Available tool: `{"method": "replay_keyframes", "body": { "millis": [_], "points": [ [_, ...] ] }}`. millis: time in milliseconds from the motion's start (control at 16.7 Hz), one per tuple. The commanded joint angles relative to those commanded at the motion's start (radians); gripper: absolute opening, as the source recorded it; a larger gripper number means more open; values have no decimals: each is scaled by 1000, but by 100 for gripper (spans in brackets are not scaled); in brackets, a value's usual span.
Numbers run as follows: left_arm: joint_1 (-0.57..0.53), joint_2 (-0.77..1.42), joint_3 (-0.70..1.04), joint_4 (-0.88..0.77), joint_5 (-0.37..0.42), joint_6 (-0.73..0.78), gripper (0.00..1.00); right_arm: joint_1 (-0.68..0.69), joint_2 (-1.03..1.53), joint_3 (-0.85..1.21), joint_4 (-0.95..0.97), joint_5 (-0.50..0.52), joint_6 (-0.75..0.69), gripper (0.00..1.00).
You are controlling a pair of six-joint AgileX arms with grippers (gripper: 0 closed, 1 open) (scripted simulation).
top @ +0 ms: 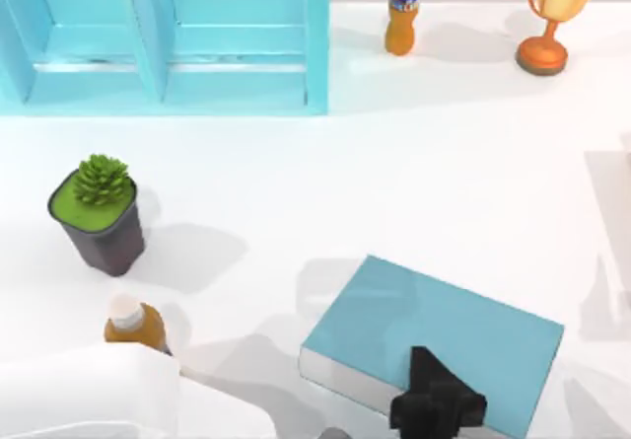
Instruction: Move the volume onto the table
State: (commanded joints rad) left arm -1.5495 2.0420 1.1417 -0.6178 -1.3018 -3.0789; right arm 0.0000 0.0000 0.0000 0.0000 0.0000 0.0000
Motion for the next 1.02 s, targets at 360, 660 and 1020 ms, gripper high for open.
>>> {"method": "replay_keyframes", "body": {
  "millis": [360, 660, 1020],
  "points": [
    [0, 0, 0, 0, 0, 0, 38, 0, 0, 0, 0, 0, 0, 100],
    [0, 0, 0, 0, 0, 0, 75, 0, 0, 0, 0, 0, 0, 100],
    [0, 0, 0, 0, 0, 0, 100, 0, 0, 0, 0, 0, 0, 100]
  ]
}}
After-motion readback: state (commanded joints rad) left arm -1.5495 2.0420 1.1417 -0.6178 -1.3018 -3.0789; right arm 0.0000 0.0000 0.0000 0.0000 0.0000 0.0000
